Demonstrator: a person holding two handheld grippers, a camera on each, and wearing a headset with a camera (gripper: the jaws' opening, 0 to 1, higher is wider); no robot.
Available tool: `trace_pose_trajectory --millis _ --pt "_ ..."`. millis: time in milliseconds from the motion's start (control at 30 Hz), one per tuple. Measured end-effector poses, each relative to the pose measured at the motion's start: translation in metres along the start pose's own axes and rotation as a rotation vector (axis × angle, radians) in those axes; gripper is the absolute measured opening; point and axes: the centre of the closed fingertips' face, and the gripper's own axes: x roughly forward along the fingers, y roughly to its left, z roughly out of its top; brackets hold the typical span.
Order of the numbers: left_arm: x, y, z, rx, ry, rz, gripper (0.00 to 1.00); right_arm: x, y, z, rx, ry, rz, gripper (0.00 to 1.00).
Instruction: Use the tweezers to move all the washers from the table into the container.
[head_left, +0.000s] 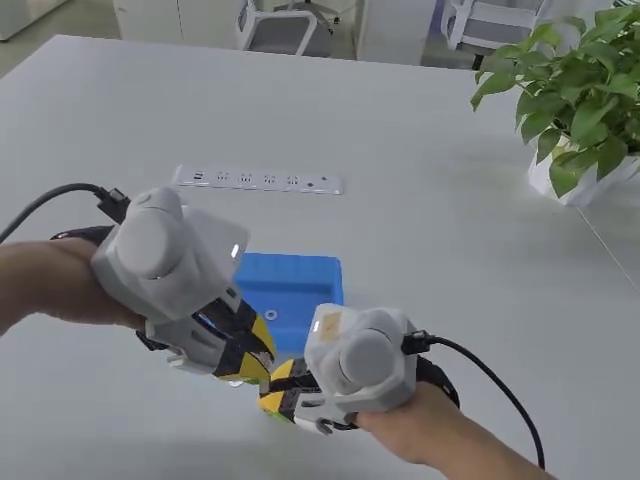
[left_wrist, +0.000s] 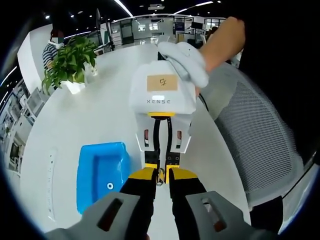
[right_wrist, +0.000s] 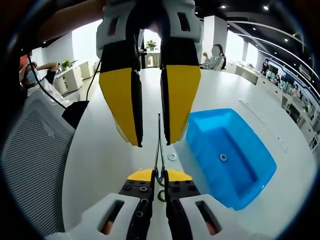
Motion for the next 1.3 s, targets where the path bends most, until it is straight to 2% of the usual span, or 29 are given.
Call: trace_pose_trajectory --millis 200,367,667,767,933,967,1000,1033,1300 --pt "-0.007 -0.001 0.0 -0.054 -0.036 0.031 0.23 0.0 0.0 0.0 -0.006 0.004 0.001 0.08" --pt "-0.015 -0.005 -0.001 -0.128 -0.088 0.056 0.28 0.0 0.0 0.0 -0.011 0.007 0.001 0.08" --pt "-0.026 -0.013 -0.013 -0.236 -0.148 0.124 0.36 -0.004 0.0 0.004 -0.011 -0.003 -0.006 0.08" --pt "-0.027 -0.018 -0.022 -0.28 -0.158 0.151 0.43 -0.007 0.001 0.006 -0.023 0.007 -0.003 0.09" --pt "-0.032 -0.018 -0.033 -0.324 -0.176 0.214 0.56 -0.012 -0.001 0.01 -0.03 0.005 -0.001 0.09" --pt "-0.035 -0.017 -0.037 -0.344 -0.189 0.247 0.58 -0.019 0.0 0.015 -0.033 0.004 0.008 0.09" --pt "-0.038 -0.015 -0.041 -0.364 -0.202 0.28 0.67 -0.022 -0.001 0.017 -0.038 0.003 0.006 0.09" --pt "-0.039 -0.015 -0.042 -0.371 -0.211 0.292 0.68 -0.022 -0.001 0.017 -0.039 0.003 0.005 0.09" --pt "-0.04 -0.017 -0.049 -0.392 -0.223 0.337 0.84 -0.043 -0.011 0.032 -0.059 -0.008 -0.009 0.09"
